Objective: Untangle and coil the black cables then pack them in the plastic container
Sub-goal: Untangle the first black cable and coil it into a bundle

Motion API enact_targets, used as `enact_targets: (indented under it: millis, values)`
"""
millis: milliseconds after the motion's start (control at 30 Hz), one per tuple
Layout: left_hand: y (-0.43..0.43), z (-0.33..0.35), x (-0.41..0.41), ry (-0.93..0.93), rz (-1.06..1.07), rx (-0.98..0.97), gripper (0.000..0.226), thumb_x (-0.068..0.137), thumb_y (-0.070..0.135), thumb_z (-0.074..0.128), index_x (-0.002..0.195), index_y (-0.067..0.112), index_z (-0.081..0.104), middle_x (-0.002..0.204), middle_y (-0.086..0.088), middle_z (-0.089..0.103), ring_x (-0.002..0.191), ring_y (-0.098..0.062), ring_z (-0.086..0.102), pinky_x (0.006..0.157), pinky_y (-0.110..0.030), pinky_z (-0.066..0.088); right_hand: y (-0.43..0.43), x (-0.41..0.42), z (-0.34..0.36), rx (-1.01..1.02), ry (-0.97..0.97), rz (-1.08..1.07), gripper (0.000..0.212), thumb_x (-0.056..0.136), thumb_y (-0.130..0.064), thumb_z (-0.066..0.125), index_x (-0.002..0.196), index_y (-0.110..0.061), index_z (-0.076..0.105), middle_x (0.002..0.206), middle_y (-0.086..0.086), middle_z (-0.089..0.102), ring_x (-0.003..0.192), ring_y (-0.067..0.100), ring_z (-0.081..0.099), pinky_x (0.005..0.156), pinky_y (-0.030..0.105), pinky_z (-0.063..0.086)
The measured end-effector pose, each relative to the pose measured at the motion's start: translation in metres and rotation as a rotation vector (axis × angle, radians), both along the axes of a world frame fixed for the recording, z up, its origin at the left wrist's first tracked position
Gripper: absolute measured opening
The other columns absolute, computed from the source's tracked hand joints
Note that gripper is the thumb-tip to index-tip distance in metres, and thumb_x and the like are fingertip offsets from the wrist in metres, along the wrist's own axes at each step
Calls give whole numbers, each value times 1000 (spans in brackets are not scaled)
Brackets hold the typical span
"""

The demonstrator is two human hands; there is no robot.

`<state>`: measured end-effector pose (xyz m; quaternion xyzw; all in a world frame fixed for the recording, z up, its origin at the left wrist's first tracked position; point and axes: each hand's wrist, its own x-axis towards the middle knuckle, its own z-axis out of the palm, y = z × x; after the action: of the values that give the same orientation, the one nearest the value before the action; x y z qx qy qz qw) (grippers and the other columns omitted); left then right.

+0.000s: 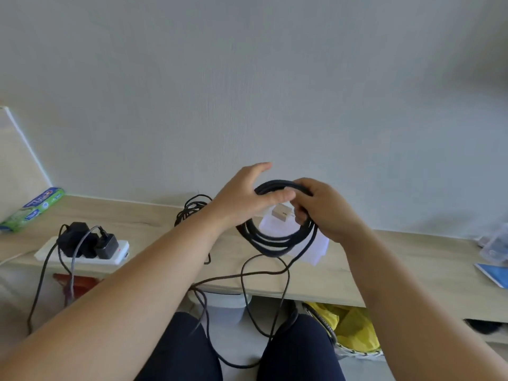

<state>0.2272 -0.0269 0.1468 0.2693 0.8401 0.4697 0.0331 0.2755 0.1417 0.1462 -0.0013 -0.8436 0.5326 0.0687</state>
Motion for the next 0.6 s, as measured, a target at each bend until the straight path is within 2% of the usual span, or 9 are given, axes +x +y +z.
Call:
enact_targets:
  millis: [67,133,200,267,367,433,533,600]
  values:
    - [0,3,-2,-98,-130,-56,67,72,58,71,129,26,52,131,8,55,124,-10,49,102,-28,36,-2,8,7,50,-8,68,10,93,-21,56,90,-14,63,50,-9,48,48,10,44,52,19,42]
    - [-3,5,0,-396,-338,66,50,72,48,72,110,16,64,101,-4,71,96,-20,68,92,-36,50,-1,13,15,116,15,101,8,91,-21,59,91,-16,65,48,-11,49,47,9,43,50,18,39]
    - [-5,5,2,-597,-440,190,41,73,42,68,98,9,67,73,-9,69,71,-23,68,78,-34,56,1,16,21,130,36,134,7,89,-22,63,89,-16,67,49,-11,50,47,8,42,49,16,37]
    - [-3,3,5,-635,-458,289,32,80,38,61,87,7,63,55,-4,59,54,-19,61,66,-30,53,4,15,24,84,69,111,4,88,-19,64,88,-16,67,51,-10,51,46,9,41,48,16,37]
    - [5,4,12,-706,-421,433,28,84,37,52,81,9,51,44,4,45,39,-10,46,52,-22,47,5,9,23,-98,152,29,6,91,-14,60,89,-14,66,63,-4,61,48,12,41,48,20,37]
    - [7,3,14,-712,-425,424,33,83,43,49,85,10,51,42,7,36,34,-6,36,48,-21,42,6,7,19,-119,163,14,10,92,-14,58,88,-10,66,66,2,61,48,12,40,48,22,36]
    - [4,1,10,-774,-515,357,58,77,62,57,97,8,55,50,4,45,38,-8,42,51,-25,46,8,8,14,-106,146,103,14,92,-11,57,83,-12,67,59,1,57,47,13,37,49,24,34]
    - [1,3,7,-813,-529,322,67,69,66,62,98,6,58,56,0,52,42,-11,48,53,-29,50,8,9,15,-84,137,158,13,89,-12,60,80,-16,68,56,-2,56,47,12,38,50,23,35]
